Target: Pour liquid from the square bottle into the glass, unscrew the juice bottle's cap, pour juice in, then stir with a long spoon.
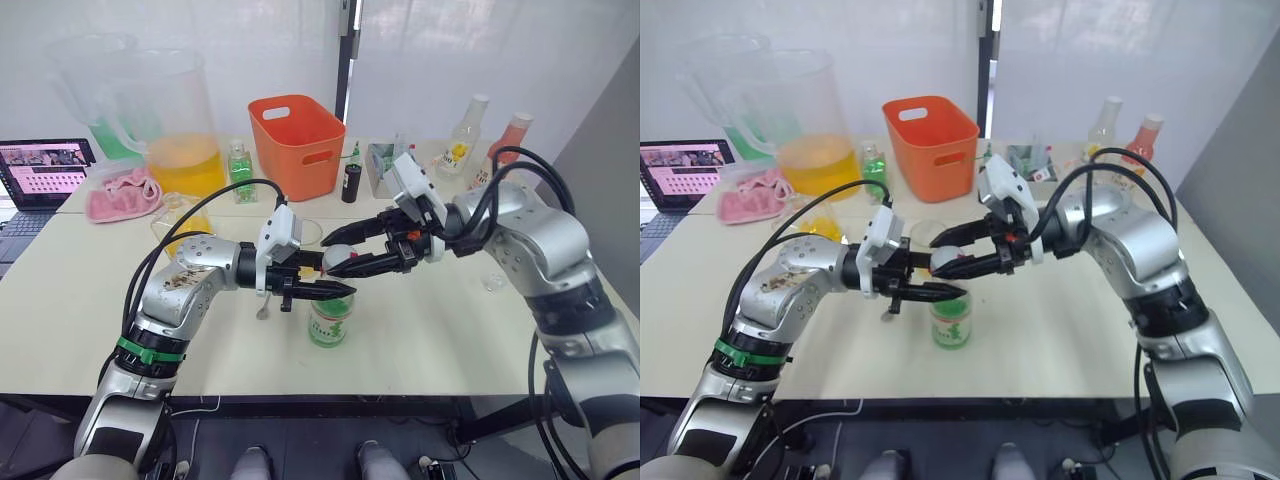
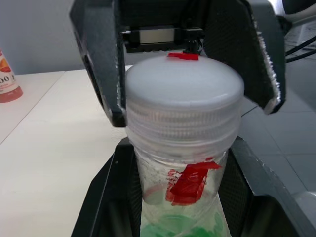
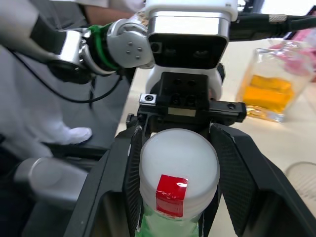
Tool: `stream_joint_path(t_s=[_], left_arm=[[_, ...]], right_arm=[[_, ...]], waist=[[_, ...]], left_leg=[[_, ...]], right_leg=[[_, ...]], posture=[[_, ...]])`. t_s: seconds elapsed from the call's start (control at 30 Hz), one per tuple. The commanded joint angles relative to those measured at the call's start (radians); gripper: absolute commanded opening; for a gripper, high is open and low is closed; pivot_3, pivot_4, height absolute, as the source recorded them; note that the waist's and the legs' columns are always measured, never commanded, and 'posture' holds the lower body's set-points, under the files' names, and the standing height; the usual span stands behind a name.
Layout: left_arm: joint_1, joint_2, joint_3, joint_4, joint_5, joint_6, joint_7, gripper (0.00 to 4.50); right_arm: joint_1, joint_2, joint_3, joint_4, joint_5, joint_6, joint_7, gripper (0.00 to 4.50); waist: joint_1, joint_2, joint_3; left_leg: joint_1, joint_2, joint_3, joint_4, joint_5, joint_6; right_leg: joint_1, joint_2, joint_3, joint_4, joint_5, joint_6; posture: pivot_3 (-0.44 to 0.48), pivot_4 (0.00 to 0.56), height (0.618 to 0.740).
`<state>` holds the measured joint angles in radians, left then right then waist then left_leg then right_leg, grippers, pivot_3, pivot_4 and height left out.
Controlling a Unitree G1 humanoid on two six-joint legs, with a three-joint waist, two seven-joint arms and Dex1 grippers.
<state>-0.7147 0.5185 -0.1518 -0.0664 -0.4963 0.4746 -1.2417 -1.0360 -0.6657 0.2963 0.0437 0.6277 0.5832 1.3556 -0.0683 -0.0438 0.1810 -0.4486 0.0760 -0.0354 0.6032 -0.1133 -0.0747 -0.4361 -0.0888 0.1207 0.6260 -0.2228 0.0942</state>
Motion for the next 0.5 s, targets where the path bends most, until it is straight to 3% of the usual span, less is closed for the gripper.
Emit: stream_joint_path(t_s=[0.03, 0.13, 0.17, 0.4, 0.5], left_arm=[[0.002, -0.001, 0.014, -0.055, -0.029, 0.024, 0.013, 1.51], [0.01, 0.001, 0.015, -0.06, -0.03, 0.029, 0.02, 1.5], [0.012, 0.003, 0.016, -0.061, -0.031, 0.031, 0.022, 1.5], [0.012, -0.005, 0.014, -0.055, -0.03, 0.032, 0.037, 1.5], [0.007, -0.009, 0.018, -0.042, -0.028, 0.027, 0.04, 1.5]], right_arm=[[-0.056, 0.031, 0.016, 0.137, -0.062, -0.058, 0.123, 1.67], [-0.086, 0.046, 0.003, 0.183, -0.087, -0.071, 0.165, 1.67], [-0.093, 0.049, -0.009, 0.175, -0.085, -0.062, 0.166, 2.47], [-0.079, 0.007, -0.114, -0.01, -0.022, 0.064, 0.093, 4.5], [-0.041, -0.021, -0.174, -0.096, 0.005, 0.128, 0.03, 4.5]], waist=[[-0.001, 0.0, 0.0], [0.001, 0.0, 0.0], [0.001, 0.0, 0.0], [0.005, 0.001, 0.001], [0.009, 0.001, 0.001]], left_leg=[[0.0, 0.0, 0.0, 0.0, 0.0, 0.0], [-0.001, 0.0, 0.0, 0.0, 0.0, 0.0], [-0.001, 0.0, 0.0, 0.0, 0.0, 0.0], [-0.004, 0.0, -0.001, 0.001, 0.0, 0.0], [-0.004, 0.0, -0.001, 0.001, 0.0, 0.0]], right_leg=[[0.0, 0.0, 0.0, 0.0, 0.0, 0.0], [-0.001, 0.0, 0.0, 0.001, 0.0, 0.001], [-0.001, 0.0, 0.0, 0.002, -0.001, 0.001], [-0.005, 0.0, 0.0, 0.003, 0.0, 0.002], [-0.004, 0.0, 0.0, 0.003, -0.001, 0.002]], posture=[[0.0, 0.15, 0.717], [0.0, 0.15, 0.717], [0.0, 0.15, 0.717], [0.0, 0.15, 0.717], [0.0, 0.15, 0.717]])
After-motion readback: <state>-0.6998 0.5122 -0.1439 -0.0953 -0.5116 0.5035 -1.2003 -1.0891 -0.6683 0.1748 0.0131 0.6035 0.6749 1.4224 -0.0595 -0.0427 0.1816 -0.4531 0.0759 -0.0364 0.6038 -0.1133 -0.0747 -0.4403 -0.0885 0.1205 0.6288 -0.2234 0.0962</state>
